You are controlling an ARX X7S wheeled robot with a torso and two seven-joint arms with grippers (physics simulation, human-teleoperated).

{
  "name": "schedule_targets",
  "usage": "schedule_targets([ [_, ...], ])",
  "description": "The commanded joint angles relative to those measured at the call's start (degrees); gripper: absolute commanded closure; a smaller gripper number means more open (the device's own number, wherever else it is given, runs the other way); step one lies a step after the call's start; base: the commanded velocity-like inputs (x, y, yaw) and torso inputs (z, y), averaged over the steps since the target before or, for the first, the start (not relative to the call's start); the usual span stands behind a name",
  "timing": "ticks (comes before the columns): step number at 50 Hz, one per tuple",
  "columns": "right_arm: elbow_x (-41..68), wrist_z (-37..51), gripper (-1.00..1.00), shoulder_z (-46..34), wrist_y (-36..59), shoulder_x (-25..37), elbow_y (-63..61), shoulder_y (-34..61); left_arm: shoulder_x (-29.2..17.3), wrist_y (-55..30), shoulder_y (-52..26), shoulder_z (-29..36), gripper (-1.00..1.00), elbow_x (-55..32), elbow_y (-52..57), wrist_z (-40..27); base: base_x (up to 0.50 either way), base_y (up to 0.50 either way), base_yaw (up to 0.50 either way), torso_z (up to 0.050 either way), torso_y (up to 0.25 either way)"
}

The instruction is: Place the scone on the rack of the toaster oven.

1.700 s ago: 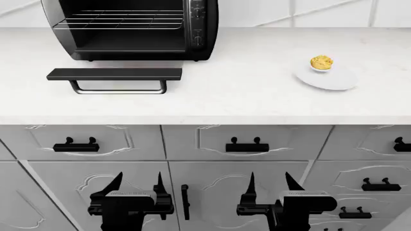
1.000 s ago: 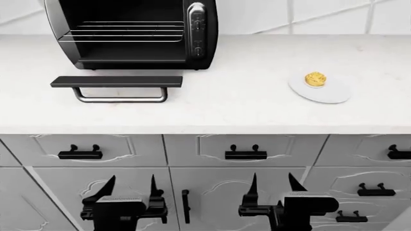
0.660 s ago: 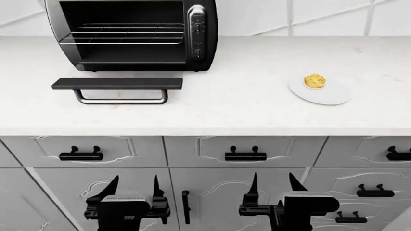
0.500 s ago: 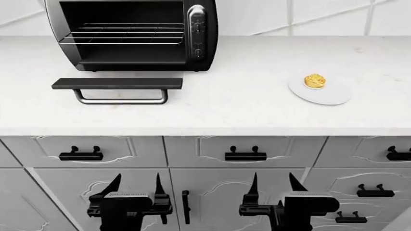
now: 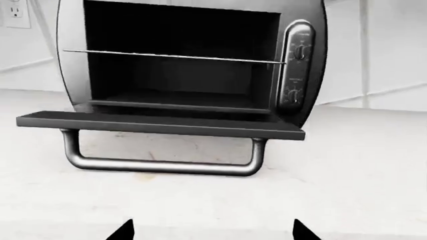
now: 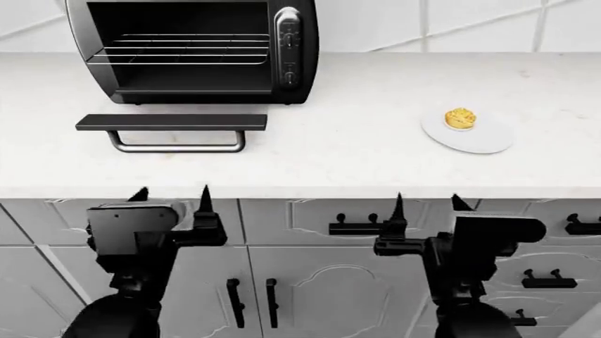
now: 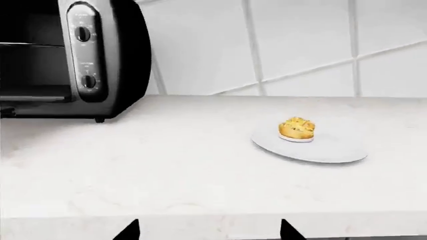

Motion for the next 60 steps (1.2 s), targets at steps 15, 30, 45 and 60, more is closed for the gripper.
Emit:
schedule_targets([
  [15, 13.39, -2.05, -1.0, 8.59, 44.43, 14.89, -8.12, 37.6, -20.18, -60.49, -41.42, -24.92, -1.0, -30.88, 10.63, -4.86, 0.0, 0.0, 0.0, 0.0, 0.0],
  [30, 15.61, -2.26, -1.0, 11.97, 51.66, 18.61, -10.03, 42.66, -32.57, -59.82, -57.71, -14.62, -1.0, -60.6, -2.97, -27.65, 0.35, 0.13, 0.0, 0.0, 0.0],
  [45, 14.17, -1.54, -1.0, 11.56, 49.49, 20.25, -9.3, 41.41, -37.35, -59.31, -64.82, -10.41, -1.0, -71.13, -8.74, -35.67, 0.5, 0.21, 0.0, 0.0, 0.0],
  [60, 13.89, -1.3, -1.0, 11.38, 50.25, 21.42, -8.12, 40.58, -34.58, -58.23, -88.5, 8.69, -1.0, -69.12, -21.28, -33.82, 0.43, 0.0, 0.0, 0.0, 0.001],
])
